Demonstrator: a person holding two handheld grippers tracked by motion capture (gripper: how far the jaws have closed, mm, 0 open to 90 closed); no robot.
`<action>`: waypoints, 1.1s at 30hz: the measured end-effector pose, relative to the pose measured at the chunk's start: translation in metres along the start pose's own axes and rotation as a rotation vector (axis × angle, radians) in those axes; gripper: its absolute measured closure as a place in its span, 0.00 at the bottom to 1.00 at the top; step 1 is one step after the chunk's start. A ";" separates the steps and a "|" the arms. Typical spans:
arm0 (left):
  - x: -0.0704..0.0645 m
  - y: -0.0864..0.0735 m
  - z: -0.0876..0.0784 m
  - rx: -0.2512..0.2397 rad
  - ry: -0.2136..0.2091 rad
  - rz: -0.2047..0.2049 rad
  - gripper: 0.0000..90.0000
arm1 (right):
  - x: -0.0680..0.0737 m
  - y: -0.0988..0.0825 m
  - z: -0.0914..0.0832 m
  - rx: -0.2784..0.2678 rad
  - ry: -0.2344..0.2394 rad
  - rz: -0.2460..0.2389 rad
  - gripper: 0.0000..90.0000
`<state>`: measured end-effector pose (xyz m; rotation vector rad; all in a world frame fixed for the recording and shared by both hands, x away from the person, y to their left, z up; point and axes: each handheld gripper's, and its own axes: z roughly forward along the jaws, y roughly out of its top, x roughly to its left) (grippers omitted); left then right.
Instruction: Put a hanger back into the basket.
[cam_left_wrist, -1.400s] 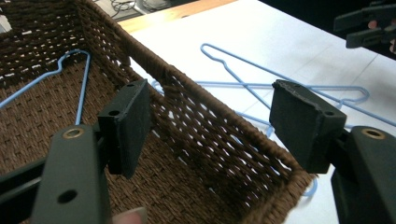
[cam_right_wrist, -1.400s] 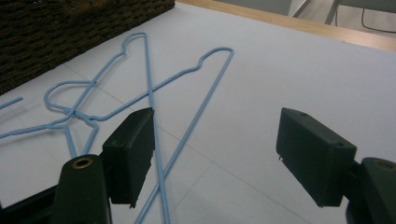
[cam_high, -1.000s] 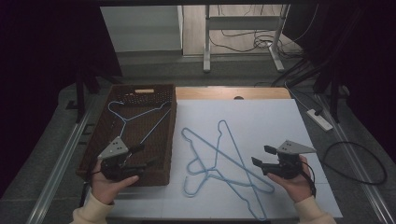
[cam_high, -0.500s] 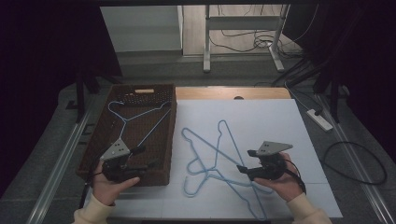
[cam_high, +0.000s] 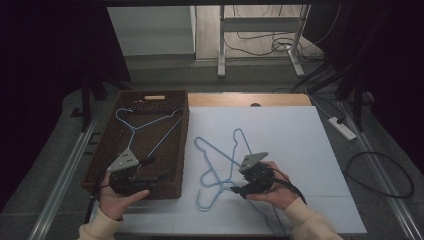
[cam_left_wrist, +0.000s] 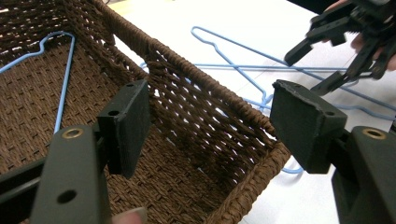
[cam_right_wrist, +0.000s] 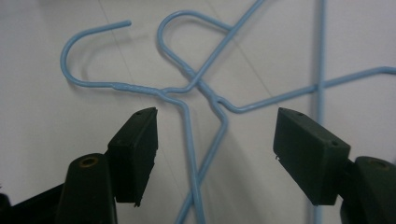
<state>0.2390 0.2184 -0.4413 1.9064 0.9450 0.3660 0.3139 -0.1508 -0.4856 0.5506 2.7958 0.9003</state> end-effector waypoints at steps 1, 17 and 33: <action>0.000 0.000 0.000 0.001 -0.001 0.000 0.33 | 0.001 0.002 0.003 0.013 0.005 -0.006 0.36; 0.000 0.000 -0.001 -0.001 -0.005 0.000 0.33 | 0.007 0.015 0.034 0.164 0.065 -0.057 0.64; -0.001 0.000 -0.001 -0.007 -0.007 0.001 0.33 | 0.009 0.024 0.039 0.212 0.073 -0.036 0.97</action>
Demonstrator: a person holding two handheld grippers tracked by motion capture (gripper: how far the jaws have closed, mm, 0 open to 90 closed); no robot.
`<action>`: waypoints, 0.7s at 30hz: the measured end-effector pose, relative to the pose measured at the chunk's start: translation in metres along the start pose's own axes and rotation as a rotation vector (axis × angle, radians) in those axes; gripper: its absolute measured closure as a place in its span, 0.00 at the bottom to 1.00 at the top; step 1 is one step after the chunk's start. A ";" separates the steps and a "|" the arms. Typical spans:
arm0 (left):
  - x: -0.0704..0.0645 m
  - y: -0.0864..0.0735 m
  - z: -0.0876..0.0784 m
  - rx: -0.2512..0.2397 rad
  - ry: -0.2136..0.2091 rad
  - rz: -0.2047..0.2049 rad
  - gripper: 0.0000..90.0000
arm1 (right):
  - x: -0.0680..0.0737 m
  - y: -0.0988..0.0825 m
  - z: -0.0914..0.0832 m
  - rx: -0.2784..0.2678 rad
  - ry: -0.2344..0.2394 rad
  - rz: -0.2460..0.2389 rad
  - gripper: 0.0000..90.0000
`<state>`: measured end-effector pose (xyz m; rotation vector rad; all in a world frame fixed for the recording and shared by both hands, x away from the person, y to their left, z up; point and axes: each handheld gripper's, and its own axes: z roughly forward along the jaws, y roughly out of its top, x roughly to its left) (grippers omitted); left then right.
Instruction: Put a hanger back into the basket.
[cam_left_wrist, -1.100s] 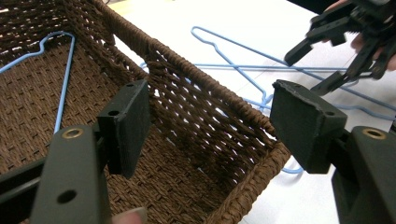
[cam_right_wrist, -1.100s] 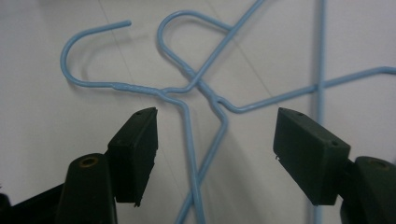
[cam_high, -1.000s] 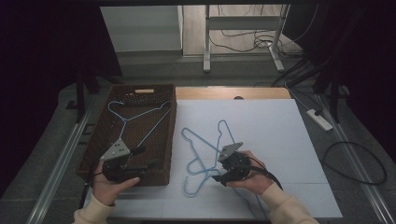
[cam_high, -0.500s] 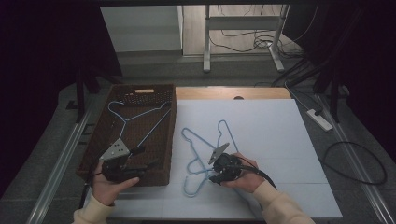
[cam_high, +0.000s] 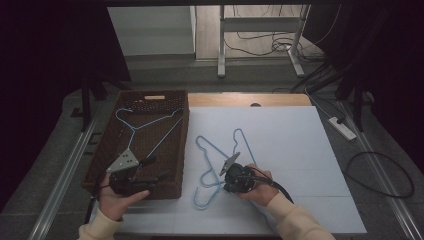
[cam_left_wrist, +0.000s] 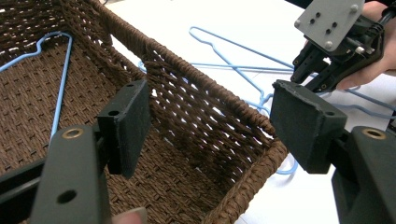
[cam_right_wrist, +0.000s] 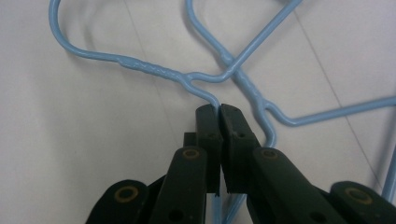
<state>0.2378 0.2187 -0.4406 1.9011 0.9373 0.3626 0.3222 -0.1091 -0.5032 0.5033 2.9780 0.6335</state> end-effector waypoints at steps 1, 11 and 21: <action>0.000 0.000 0.000 -0.001 -0.001 0.000 0.33 | -0.001 0.000 -0.002 -0.011 0.001 0.011 0.97; -0.004 0.005 -0.005 -0.026 0.001 0.005 0.34 | -0.019 -0.001 -0.036 -0.207 0.017 0.193 0.97; -0.026 0.022 0.001 -0.054 -0.061 0.043 0.34 | -0.034 -0.006 -0.072 -0.409 -0.002 0.317 0.97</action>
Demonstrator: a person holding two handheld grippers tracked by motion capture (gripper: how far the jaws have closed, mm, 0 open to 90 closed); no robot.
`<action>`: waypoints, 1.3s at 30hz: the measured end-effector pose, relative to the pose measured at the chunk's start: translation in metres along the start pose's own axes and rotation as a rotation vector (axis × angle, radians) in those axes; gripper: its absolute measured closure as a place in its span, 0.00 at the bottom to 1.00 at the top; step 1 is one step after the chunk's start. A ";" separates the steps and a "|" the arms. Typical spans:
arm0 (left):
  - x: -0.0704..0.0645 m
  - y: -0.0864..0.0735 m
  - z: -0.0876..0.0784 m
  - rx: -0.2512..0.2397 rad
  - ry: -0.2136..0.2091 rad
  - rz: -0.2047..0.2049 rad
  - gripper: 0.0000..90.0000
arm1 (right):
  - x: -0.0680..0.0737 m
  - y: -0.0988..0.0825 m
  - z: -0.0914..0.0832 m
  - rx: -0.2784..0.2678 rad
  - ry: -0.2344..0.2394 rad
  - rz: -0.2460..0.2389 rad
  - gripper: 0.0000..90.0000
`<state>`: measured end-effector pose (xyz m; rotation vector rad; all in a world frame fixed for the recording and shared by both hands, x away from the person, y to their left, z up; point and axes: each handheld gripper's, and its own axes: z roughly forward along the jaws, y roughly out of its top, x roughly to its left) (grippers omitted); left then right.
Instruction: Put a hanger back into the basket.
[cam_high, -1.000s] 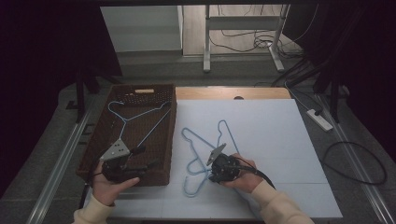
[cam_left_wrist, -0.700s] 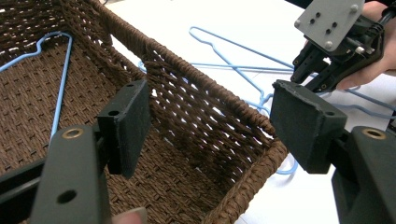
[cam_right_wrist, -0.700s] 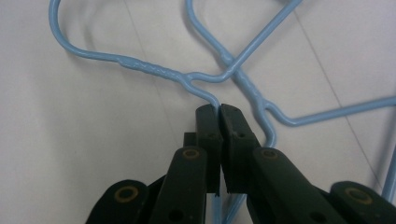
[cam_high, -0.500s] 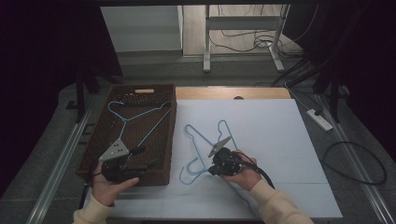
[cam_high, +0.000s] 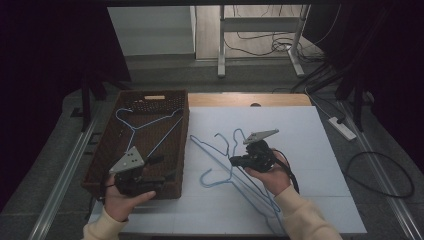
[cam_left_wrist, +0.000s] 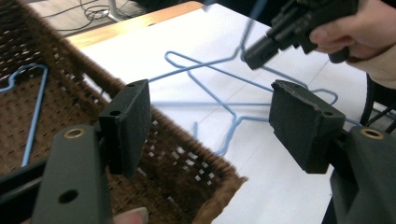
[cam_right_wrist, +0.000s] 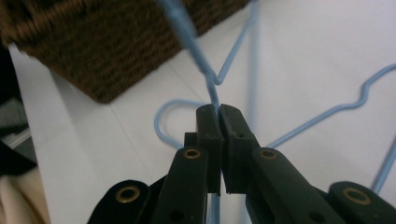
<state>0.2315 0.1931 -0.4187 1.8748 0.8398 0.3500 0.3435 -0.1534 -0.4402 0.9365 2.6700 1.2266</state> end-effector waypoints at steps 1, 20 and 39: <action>-0.002 0.001 0.002 0.003 0.001 0.009 0.34 | 0.000 0.001 -0.002 -0.013 -0.003 0.004 0.97; -0.020 0.006 0.036 0.067 -0.043 0.031 0.34 | -0.006 0.001 -0.022 -0.147 -0.017 0.125 0.97; -0.048 0.026 0.099 0.120 -0.165 -0.047 0.35 | -0.001 -0.004 -0.029 -0.199 -0.049 0.153 0.97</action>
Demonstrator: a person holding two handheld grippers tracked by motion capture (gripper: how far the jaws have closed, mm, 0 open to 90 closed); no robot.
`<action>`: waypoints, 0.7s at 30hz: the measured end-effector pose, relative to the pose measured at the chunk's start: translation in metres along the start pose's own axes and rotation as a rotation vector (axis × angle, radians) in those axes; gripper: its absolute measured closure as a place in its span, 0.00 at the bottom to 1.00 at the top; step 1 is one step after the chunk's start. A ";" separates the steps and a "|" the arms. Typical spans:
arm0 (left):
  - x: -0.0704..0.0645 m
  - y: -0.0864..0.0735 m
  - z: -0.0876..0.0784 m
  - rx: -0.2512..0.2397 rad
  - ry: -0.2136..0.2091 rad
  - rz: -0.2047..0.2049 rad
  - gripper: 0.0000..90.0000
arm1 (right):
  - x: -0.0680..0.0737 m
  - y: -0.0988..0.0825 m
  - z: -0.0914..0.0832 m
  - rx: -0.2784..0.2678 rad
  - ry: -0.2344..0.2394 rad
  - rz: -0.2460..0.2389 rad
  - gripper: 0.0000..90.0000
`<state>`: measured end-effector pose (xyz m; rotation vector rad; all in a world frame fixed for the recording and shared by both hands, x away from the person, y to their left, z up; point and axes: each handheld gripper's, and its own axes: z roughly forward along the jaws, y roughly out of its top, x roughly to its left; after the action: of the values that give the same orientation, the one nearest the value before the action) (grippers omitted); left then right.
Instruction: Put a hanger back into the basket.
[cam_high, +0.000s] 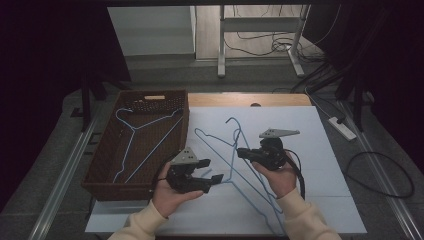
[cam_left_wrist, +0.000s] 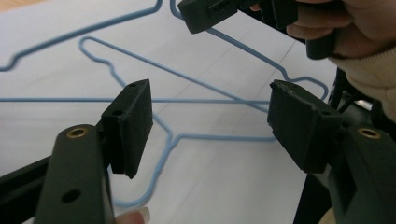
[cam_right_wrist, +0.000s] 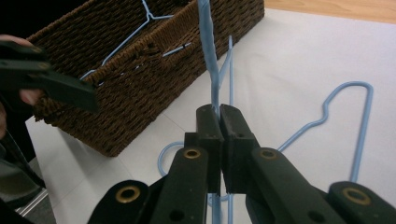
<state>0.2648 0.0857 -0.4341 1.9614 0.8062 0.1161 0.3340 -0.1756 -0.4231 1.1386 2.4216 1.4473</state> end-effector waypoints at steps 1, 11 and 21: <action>0.000 0.001 0.004 0.002 -0.006 -0.004 0.35 | 0.000 0.000 -0.001 -0.003 -0.002 0.001 0.97; -0.005 0.008 0.039 0.005 -0.057 -0.049 0.36 | 0.004 -0.004 -0.001 -0.023 -0.020 0.010 0.98; -0.009 0.013 0.062 0.012 -0.095 -0.080 0.40 | 0.005 -0.009 -0.003 -0.034 -0.041 0.022 0.97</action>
<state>0.2886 0.0296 -0.4537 1.9280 0.8233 -0.0296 0.3241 -0.1774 -0.4274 1.1799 2.3554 1.4503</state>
